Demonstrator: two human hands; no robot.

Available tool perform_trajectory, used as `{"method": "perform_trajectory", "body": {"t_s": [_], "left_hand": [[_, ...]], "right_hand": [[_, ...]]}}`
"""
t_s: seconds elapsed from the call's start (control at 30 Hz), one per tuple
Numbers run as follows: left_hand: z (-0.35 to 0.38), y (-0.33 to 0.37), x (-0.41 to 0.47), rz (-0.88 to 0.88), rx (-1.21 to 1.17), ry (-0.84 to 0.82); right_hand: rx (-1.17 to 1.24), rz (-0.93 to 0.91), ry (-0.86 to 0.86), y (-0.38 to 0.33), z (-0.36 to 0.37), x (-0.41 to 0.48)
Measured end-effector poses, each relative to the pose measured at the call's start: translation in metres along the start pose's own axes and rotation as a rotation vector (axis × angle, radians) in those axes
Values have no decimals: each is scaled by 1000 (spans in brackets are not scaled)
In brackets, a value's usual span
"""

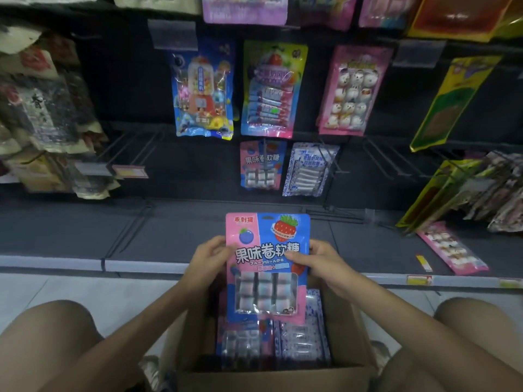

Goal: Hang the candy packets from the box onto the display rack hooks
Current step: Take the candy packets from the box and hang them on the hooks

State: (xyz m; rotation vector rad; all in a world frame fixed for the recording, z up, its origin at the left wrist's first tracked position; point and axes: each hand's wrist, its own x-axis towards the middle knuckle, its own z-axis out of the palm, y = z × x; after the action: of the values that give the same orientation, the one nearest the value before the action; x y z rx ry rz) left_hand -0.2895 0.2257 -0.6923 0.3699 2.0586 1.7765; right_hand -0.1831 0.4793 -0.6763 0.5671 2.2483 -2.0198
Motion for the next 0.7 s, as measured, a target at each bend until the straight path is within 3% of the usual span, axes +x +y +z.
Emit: {"method": "perform_trajectory", "body": {"t_s": [0.17,0.47,0.7], "left_hand": [[9,39,29,-12,21,-2],[9,37,105,-113,-46,-33],[10,16,173,-178,-289,124]], "right_hand": [[53,-39,32,-28,-13,30],[11,-19,80,-39,-15,103],[66,-14,258,-20,-8,149]]}}
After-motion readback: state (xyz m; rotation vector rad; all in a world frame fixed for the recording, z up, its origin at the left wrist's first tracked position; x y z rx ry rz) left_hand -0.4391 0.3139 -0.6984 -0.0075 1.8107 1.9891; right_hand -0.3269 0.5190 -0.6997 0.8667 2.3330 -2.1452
